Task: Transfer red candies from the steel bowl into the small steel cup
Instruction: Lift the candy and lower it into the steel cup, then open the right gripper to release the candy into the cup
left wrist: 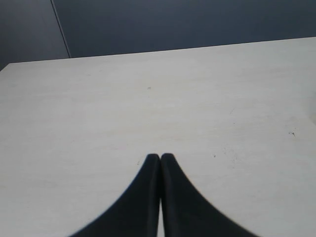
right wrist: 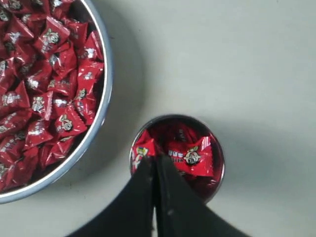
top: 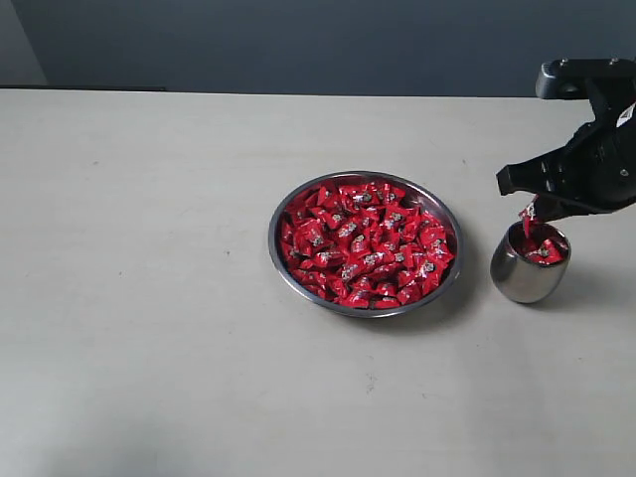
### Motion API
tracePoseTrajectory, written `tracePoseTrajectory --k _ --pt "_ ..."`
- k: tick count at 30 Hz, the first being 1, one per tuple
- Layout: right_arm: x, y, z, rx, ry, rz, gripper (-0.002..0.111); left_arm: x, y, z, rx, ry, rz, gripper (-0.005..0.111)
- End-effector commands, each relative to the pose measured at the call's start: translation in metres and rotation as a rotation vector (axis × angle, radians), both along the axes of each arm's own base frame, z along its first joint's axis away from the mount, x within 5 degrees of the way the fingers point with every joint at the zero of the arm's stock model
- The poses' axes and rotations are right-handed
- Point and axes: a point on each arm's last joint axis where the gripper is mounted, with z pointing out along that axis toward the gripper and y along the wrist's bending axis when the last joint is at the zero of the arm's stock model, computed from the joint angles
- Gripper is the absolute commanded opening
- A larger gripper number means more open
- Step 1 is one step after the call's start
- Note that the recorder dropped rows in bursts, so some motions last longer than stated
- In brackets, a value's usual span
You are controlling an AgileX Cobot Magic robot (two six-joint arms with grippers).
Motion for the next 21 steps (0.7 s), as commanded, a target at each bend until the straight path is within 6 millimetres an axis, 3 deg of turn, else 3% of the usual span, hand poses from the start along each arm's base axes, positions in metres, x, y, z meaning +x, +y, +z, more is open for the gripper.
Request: tracePoseTrajectory --k 1,6,21 --pt "0.005 0.000 -0.015 -0.010 0.037 -0.007 -0.001 0.000 0.000 0.000 0.001 -0.012 -0.005 0.000" --pt "0.014 0.000 -0.029 -0.028 0.029 -0.024 -0.001 0.000 0.000 0.000 0.001 -0.012 -0.005 0.000" --pt "0.010 -0.004 -0.031 -0.070 0.078 -0.044 0.002 0.000 0.000 0.000 0.001 -0.012 -0.005 0.000"
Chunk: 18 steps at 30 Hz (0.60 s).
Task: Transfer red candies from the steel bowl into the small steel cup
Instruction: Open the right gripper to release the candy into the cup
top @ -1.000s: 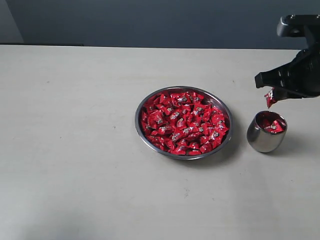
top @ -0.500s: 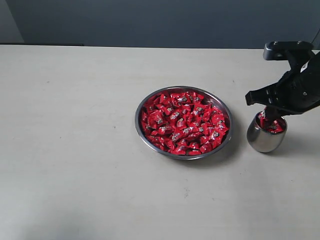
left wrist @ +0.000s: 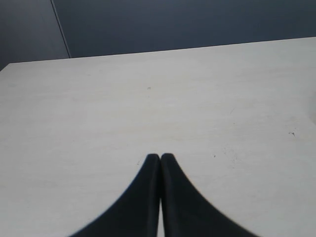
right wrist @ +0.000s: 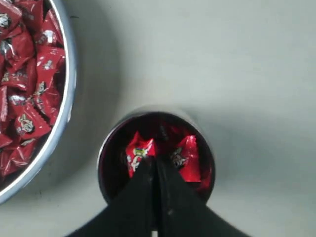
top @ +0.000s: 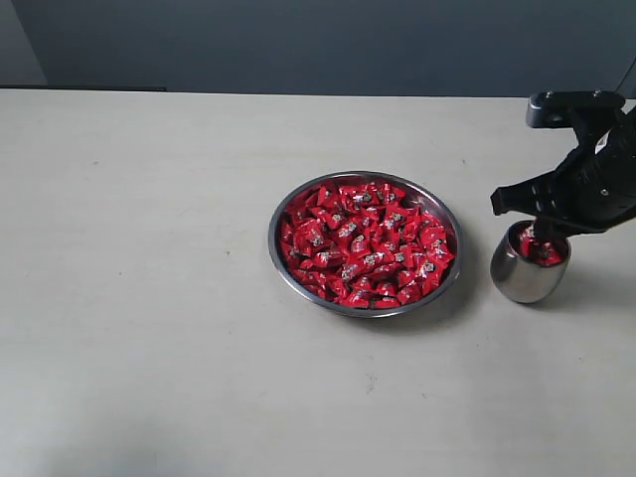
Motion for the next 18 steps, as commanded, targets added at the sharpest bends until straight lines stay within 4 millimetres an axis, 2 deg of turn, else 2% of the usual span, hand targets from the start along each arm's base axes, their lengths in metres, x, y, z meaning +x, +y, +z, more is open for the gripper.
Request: tracePoseTrajectory --k 1,5,7,11,18 --pt "-0.001 -0.002 -0.001 -0.014 0.020 0.003 0.006 0.000 0.000 0.000 0.001 -0.012 -0.005 0.000" --pt "-0.001 -0.002 -0.001 -0.014 0.019 0.003 0.034 0.000 0.000 0.000 0.001 -0.012 -0.005 0.000" --pt "-0.002 -0.002 0.001 -0.014 0.020 0.004 0.041 0.000 0.000 0.000 0.001 -0.012 -0.005 0.000" --pt "-0.002 -0.002 0.011 -0.003 -0.008 0.002 0.037 0.000 0.000 0.000 0.001 -0.012 -0.005 0.000" --pt "0.001 0.000 0.048 0.046 -0.108 -0.008 0.034 0.000 0.000 0.000 0.001 -0.012 -0.005 0.000"
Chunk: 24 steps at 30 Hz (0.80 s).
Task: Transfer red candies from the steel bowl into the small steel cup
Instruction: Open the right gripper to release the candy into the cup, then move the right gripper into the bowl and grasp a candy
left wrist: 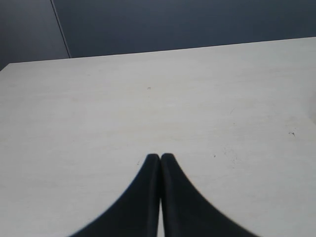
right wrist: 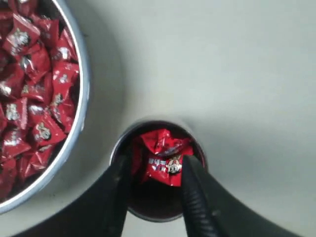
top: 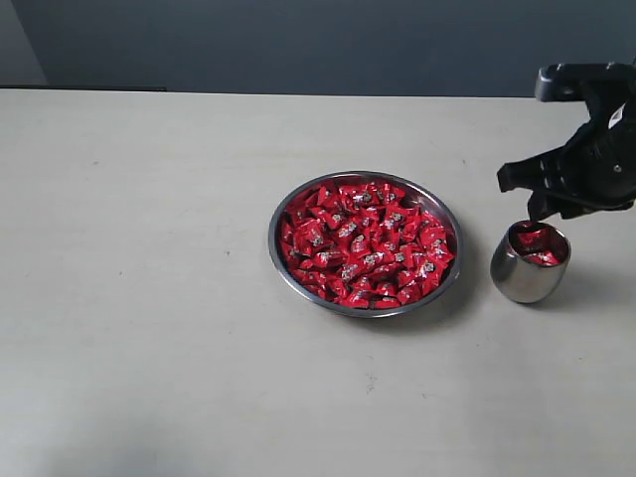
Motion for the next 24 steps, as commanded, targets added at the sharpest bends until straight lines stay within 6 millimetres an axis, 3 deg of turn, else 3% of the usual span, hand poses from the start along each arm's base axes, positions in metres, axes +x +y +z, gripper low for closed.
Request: tracePoseTrajectory --k 1,5,10,14,18,21,24 --pt "0.001 0.001 0.025 0.048 -0.070 -0.017 0.034 0.000 0.000 0.000 0.001 -0.012 -0.005 0.000" --pt "0.003 0.013 0.032 0.166 -0.086 0.035 0.034 0.000 0.000 0.000 0.001 -0.012 -0.005 0.000" --pt "0.007 0.039 0.026 0.378 -0.079 0.169 0.034 0.000 0.000 0.000 0.001 -0.012 -0.005 0.000" --pt "0.010 0.068 0.007 0.397 -0.073 0.262 0.034 0.000 0.000 0.000 0.001 -0.012 -0.005 0.000" --pt "0.013 0.118 -0.027 0.347 0.012 0.395 0.034 0.000 0.000 0.000 0.001 -0.012 -0.005 0.000" --pt "0.027 0.143 -0.044 0.331 0.028 0.443 0.034 0.000 0.000 0.000 0.001 -0.012 -0.005 0.000" --pt "0.047 0.158 -0.050 0.338 0.017 0.460 0.034 0.000 0.000 0.000 0.001 -0.012 -0.005 0.000"
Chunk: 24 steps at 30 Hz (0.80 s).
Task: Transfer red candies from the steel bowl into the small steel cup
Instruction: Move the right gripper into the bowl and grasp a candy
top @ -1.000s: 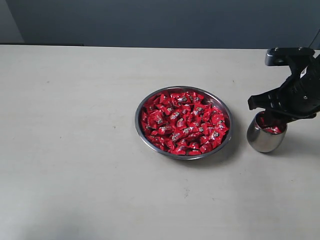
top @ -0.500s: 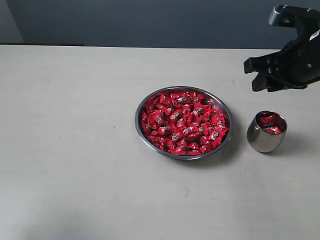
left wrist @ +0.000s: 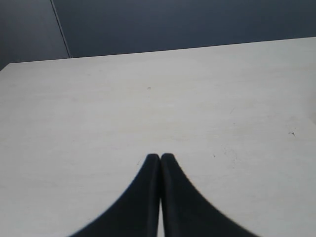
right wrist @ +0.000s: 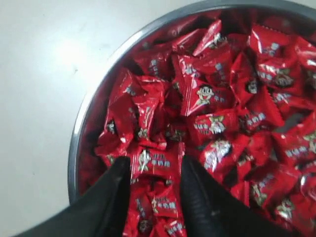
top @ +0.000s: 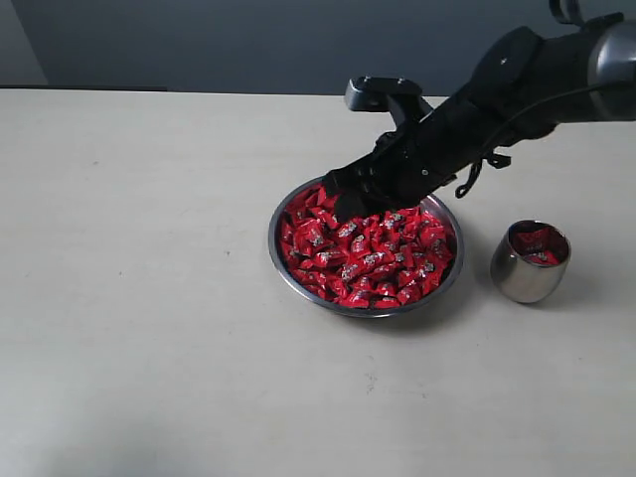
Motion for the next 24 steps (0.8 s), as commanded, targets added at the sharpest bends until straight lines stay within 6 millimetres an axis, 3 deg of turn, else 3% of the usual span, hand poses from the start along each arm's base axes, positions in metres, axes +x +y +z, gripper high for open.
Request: tracePoseTrajectory --k 1,6,15,24 --pt "0.022 0.016 -0.004 0.006 -0.031 0.028 0.034 0.000 0.000 0.000 0.001 -0.012 -0.005 0.000" --pt "0.037 0.031 -0.021 -0.019 -0.022 0.078 0.034 0.000 0.000 0.000 0.001 -0.012 -0.005 0.000" --pt "0.032 0.037 -0.041 -0.056 0.034 0.123 0.034 0.000 0.000 0.000 0.001 -0.012 -0.005 0.000" --pt "0.029 0.039 -0.043 -0.055 0.055 0.133 0.034 0.000 0.000 0.000 0.001 -0.012 -0.005 0.000"
